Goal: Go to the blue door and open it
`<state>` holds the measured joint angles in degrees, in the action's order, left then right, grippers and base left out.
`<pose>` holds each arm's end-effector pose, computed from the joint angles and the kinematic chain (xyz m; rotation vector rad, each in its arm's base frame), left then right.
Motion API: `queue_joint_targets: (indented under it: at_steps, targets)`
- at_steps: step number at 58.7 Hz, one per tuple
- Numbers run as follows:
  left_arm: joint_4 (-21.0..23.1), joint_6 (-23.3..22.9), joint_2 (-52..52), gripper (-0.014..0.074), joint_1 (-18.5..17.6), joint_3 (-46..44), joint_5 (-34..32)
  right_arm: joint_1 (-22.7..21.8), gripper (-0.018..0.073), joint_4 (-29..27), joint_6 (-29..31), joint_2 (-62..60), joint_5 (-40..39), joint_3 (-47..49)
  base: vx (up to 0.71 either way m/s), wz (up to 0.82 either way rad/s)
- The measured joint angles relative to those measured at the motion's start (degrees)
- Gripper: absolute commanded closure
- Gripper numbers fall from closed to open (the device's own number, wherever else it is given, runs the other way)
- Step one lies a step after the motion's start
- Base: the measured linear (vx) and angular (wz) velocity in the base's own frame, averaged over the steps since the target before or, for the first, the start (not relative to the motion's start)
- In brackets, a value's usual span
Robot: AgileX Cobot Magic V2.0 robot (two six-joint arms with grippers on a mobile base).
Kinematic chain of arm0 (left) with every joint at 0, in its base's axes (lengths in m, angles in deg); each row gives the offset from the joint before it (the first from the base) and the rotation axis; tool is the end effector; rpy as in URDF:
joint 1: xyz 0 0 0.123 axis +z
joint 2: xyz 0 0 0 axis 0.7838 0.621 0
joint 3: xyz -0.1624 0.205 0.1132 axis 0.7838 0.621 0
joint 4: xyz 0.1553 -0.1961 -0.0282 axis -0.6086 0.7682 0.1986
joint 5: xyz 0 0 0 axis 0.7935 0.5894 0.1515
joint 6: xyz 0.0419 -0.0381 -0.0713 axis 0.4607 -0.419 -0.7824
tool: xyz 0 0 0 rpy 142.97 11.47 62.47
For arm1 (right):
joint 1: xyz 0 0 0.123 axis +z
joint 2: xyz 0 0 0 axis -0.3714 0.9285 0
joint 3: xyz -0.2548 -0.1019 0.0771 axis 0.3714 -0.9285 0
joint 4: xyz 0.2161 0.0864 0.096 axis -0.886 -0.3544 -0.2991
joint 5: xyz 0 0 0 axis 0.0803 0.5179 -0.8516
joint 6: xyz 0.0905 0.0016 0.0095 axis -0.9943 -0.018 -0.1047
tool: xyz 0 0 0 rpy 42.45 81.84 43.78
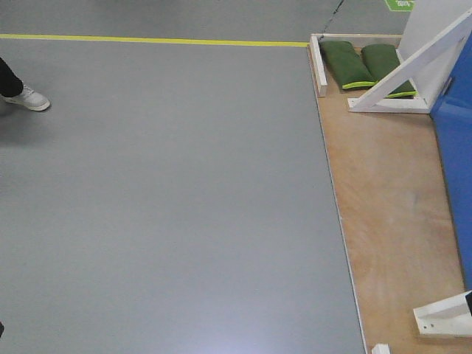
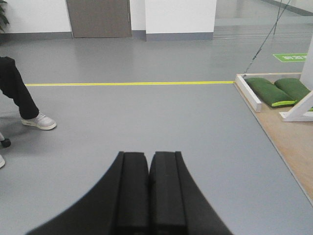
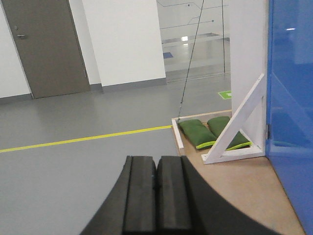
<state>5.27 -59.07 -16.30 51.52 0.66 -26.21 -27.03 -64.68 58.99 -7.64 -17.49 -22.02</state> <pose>0.0553 0.0013 0.1821 0.0164 1.7508 0.0350 0.0577 -0.0051 0.1937 0.1694 1.6100 0.0251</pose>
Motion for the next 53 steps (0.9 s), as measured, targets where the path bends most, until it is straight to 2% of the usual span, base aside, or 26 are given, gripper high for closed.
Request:
queue_joint_targets:
  at_steps: [53]
  targets:
    - [0.0,0.0,0.0,0.0524,0.0,0.0,0.0,0.0,0.0547,0.0,0.0,0.0,0.0,0.0,0.39,-0.03]
